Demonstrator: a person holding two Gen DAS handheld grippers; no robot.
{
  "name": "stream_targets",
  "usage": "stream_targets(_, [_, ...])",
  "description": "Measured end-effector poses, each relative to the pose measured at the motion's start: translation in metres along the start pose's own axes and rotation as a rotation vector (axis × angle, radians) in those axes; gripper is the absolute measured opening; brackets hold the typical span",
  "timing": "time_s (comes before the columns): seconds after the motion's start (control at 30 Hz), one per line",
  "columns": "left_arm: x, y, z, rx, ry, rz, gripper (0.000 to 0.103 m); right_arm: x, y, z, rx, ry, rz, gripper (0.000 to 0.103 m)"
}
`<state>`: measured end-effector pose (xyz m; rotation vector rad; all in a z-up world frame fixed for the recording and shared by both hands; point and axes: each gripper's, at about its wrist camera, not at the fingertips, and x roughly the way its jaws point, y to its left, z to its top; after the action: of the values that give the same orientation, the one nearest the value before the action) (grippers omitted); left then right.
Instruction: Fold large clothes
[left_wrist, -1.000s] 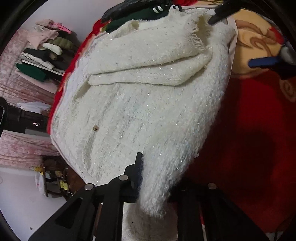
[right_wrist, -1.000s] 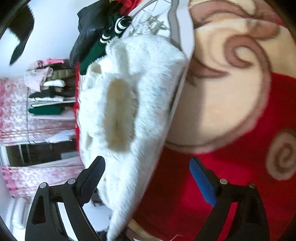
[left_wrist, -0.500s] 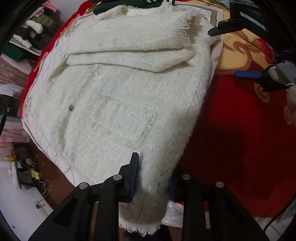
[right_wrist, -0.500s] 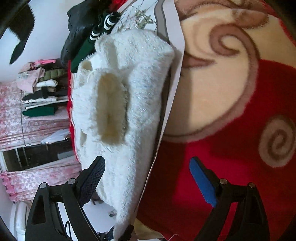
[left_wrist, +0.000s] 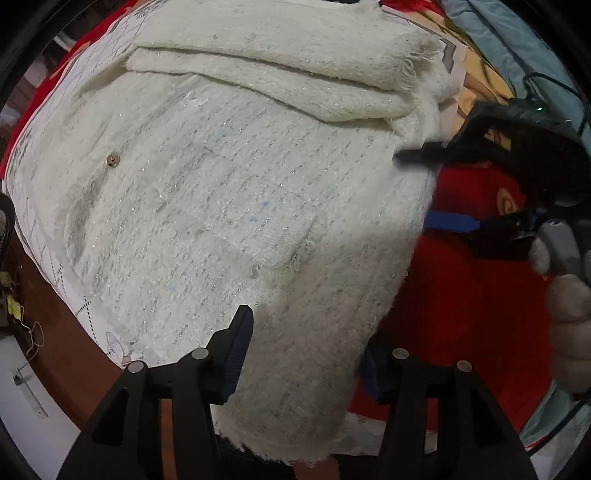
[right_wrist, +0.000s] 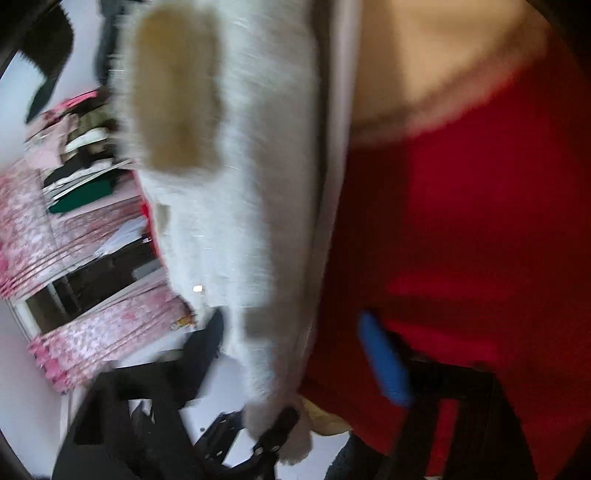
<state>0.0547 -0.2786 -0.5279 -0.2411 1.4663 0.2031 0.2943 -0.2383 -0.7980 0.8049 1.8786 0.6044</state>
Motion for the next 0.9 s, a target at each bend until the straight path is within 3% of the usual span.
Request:
stream_targets(0.13, [-0.017,-0.006,-0.002,0.009,-0.012,0.001,0.050,-0.030,0.015,-0.017,-0.043,-0.132,-0.045,0.064])
stream_targets(0.27, [-0.027,0.002,-0.011,-0.007,-0.001,0.004,0.050,-0.058,0.026,-0.025,-0.060,-0.209,0.058,0.064])
stream_targets(0.43, [-0.019,-0.001,-0.010,0.030,-0.008,0.072,0.050,-0.023,0.015,0.008,-0.033,-0.092,0.064,0.065])
stream_targets(0.5, [-0.007,-0.004,-0.007,0.053,-0.010,0.126,0.050,0.004,0.004,0.022,0.020,-0.029,0.111,0.063])
stream_targets(0.53, [-0.003,-0.005,-0.006,0.063,-0.011,0.139,0.050,0.014,0.004,0.028,0.021,-0.026,0.132,0.056])
stream_targets(0.57, [0.001,-0.006,-0.005,0.078,-0.016,0.155,0.050,0.020,0.006,0.029,0.015,-0.035,0.142,0.025])
stream_targets(0.6, [0.007,-0.010,-0.005,0.109,-0.017,0.183,0.050,0.024,0.012,0.029,0.006,-0.036,0.156,0.015])
stream_targets(0.73, [0.026,-0.023,-0.002,0.207,-0.009,0.228,0.050,0.025,0.034,0.025,0.009,-0.030,0.251,0.015])
stream_targets(0.77, [0.028,-0.024,0.000,0.214,-0.011,0.241,0.043,0.022,0.035,0.025,0.001,-0.018,0.247,0.015])
stream_targets(0.8, [0.027,-0.024,0.002,0.212,-0.027,0.246,0.025,0.021,0.035,0.026,0.001,-0.005,0.229,0.017])
stream_targets(0.83, [0.025,-0.023,0.003,0.207,-0.051,0.255,0.017,0.016,0.033,0.028,0.009,-0.007,0.195,0.019])
stream_targets(0.87, [0.021,-0.024,0.005,0.207,-0.078,0.281,0.014,0.011,0.032,0.029,0.002,-0.025,0.162,0.029])
stream_targets(0.9, [0.018,-0.024,0.006,0.209,-0.092,0.286,0.012,0.003,0.033,0.031,-0.020,-0.057,0.128,0.057])
